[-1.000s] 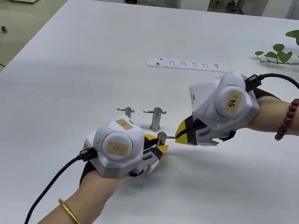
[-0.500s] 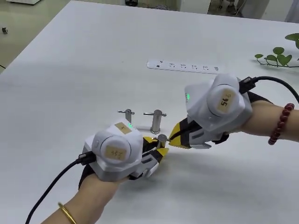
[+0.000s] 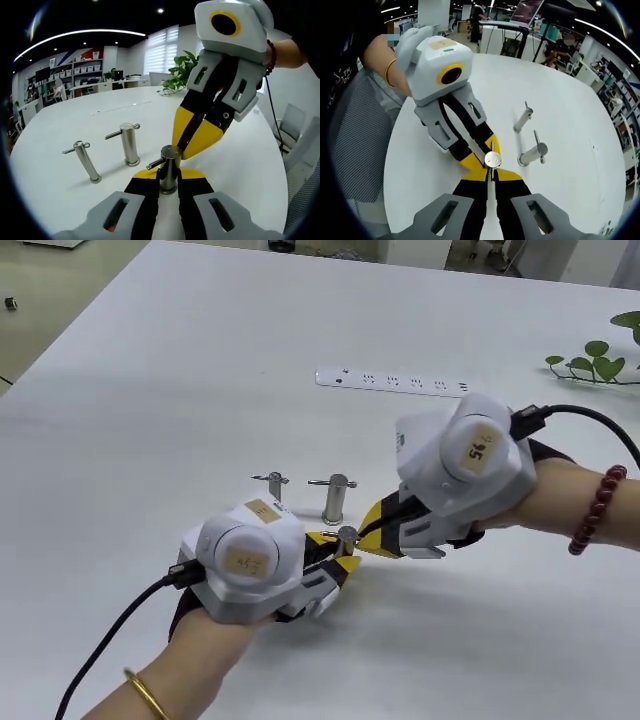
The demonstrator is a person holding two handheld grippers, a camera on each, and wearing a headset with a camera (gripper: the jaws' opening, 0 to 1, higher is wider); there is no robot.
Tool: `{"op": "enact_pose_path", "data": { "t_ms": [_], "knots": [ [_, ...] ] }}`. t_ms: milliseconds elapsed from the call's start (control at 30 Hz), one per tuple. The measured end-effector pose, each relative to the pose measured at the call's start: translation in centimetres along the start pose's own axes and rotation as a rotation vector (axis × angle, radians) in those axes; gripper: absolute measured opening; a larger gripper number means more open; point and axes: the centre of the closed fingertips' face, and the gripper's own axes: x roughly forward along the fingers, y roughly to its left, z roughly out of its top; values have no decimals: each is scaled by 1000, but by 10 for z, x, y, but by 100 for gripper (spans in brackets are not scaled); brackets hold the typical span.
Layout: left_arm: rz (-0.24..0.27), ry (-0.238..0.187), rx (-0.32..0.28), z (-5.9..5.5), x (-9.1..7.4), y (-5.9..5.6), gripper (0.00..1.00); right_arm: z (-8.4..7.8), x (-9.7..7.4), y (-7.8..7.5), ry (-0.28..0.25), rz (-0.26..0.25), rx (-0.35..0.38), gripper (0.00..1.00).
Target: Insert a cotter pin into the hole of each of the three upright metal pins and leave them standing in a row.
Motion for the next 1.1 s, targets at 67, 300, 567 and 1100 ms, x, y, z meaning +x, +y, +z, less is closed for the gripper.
{"op": "enact_pose_path", "data": {
  "t_ms": [67,300,567,1100],
  "knots": [
    [-1,1,1,0,0,0,10,4,-3,-1,-32,-2,20,6],
    [-8,3,-2,0,0,0,10,-6,-10,-1,-13,-11,48,6],
    [-12,6,-19,-1,1,1,11,-5,-8,2,-7,-15,50,0],
    [-12,14,-24,-3,2,1,11,0,-3,-1,-7,-17,-2,0]
  ]
}}
